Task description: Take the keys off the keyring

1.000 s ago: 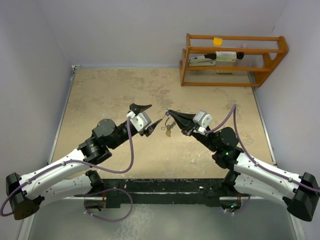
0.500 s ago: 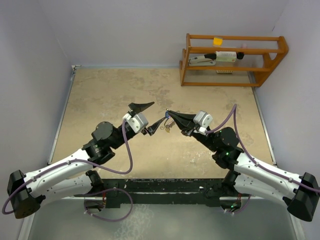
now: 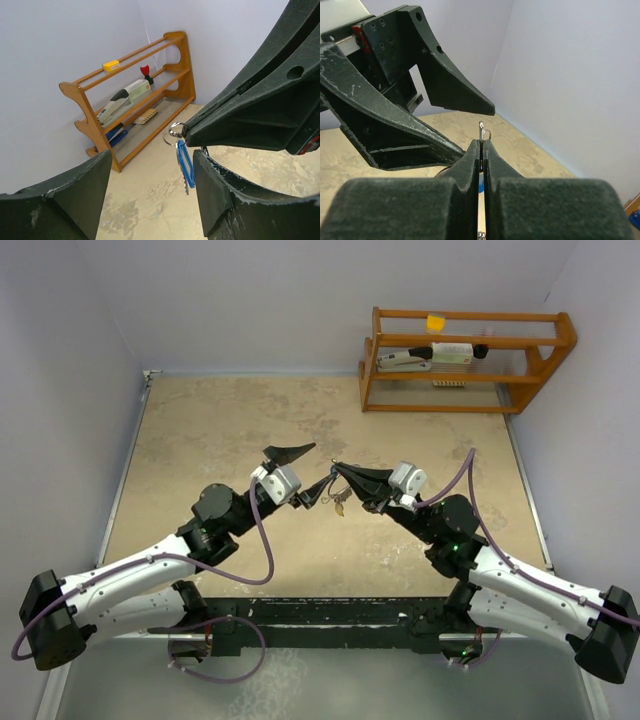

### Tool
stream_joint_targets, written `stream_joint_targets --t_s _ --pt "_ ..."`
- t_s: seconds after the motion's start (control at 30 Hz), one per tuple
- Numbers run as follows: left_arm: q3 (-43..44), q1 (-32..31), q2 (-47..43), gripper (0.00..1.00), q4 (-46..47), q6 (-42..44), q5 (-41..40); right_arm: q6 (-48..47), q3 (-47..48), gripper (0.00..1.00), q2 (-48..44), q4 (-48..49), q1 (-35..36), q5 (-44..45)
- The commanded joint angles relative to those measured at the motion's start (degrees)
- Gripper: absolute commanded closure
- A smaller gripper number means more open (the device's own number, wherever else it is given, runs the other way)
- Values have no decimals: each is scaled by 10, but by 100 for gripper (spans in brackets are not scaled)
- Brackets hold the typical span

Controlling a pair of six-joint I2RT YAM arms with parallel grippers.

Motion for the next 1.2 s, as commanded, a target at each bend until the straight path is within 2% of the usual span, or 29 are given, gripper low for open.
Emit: stream_joint_targets --t_s 0.0,0.4,0.57,0.77,0.9,1.0,1.17 --pt "-3 -1 7 38 51 -9 -3 10 26 100 -15 33 3 -11" --pt "-3 -1 31 47 64 -28 41 12 27 100 -9 40 3 -14" --pt "1 -1 47 55 73 -40 59 15 27 100 -7 44 3 -15" --pt "-1 -1 56 74 85 -51 67 17 26 100 -4 46 3 -15" --pt "-11 -1 43 99 103 -57 62 14 23 100 -5 44 3 -12" --pt "-10 -1 31 100 88 -53 27 11 17 100 -10 43 3 -5" --pt "19 -1 27 100 14 -37 -2 -1 16 100 -9 39 3 6"
